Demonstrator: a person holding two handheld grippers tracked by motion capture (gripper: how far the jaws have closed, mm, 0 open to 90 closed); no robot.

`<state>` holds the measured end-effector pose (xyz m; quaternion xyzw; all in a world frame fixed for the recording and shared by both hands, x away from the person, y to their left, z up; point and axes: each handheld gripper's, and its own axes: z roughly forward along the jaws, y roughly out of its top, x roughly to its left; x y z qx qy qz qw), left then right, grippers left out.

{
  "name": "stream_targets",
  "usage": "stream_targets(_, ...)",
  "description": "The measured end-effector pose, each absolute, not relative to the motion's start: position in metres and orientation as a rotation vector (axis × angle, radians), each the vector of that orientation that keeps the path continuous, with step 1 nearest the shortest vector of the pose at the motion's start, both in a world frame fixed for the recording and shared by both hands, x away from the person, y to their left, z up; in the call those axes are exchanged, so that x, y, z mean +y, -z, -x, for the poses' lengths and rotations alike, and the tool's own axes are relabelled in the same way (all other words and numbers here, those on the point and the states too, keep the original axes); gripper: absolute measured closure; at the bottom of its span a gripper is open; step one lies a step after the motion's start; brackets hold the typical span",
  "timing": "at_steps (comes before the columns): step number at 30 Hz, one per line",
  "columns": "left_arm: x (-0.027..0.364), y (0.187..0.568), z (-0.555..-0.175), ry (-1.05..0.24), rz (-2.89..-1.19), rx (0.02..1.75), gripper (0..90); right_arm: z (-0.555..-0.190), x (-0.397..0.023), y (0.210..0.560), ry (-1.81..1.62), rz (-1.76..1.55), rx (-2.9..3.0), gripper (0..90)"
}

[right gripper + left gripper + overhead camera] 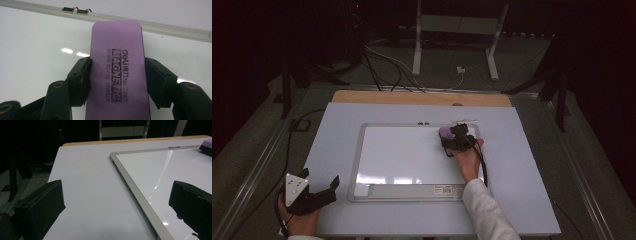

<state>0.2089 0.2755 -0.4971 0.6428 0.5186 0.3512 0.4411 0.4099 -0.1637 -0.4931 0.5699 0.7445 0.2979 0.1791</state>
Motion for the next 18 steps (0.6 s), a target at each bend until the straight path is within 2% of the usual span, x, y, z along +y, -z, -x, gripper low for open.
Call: stream_targets(18, 0.276, 0.497, -0.209, -0.871, -1.597, 1.289, 0.7, -0.412, -0.175, 0.498, -0.815, -1.65, 2.065, 40.9)
